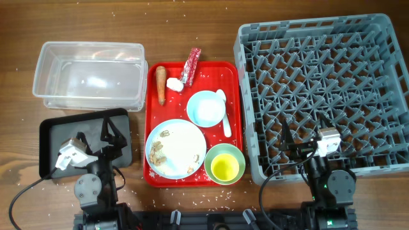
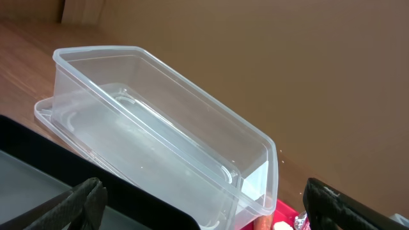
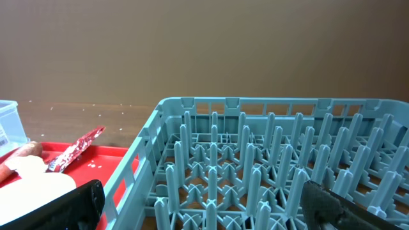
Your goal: Sort waste into correct bins and load items into the dishwasher rack
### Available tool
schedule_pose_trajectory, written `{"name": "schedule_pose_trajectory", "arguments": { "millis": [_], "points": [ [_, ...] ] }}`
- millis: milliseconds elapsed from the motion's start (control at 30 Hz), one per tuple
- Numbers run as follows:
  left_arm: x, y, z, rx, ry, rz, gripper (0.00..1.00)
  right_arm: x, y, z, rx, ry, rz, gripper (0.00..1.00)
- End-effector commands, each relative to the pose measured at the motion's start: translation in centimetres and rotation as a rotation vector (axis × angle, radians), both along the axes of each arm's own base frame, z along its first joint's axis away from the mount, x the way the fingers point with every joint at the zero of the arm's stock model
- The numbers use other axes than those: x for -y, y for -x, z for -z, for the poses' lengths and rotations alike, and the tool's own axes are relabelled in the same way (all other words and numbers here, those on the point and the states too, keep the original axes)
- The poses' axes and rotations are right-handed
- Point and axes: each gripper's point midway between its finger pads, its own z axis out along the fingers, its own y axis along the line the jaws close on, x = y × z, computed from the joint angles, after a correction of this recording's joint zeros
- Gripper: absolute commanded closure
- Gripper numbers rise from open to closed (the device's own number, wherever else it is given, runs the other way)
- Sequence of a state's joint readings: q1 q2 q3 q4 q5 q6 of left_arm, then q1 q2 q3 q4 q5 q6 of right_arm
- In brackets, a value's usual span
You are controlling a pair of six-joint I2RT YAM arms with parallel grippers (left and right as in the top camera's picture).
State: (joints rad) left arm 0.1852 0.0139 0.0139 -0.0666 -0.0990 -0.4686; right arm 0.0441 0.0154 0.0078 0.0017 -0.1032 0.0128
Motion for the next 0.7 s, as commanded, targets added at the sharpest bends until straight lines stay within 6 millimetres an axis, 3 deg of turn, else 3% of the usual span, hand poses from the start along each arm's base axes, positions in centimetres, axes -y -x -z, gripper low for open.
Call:
{"name": "schedule_pose_trajectory", "arguments": {
  "millis": [0,667],
  "points": [
    [-0.47,0.13,0.04,-0.008,-0.050,-0.024,0.00,0.16,0.03,-0.24,0.015,0.010,0.009,0.00],
    [-0.42,0.11,0.04,-0.006,-0.043,-0.021,0.00,0.16,0.03,-0.24,0.015,0.010,0.009,0.00]
  ]
}}
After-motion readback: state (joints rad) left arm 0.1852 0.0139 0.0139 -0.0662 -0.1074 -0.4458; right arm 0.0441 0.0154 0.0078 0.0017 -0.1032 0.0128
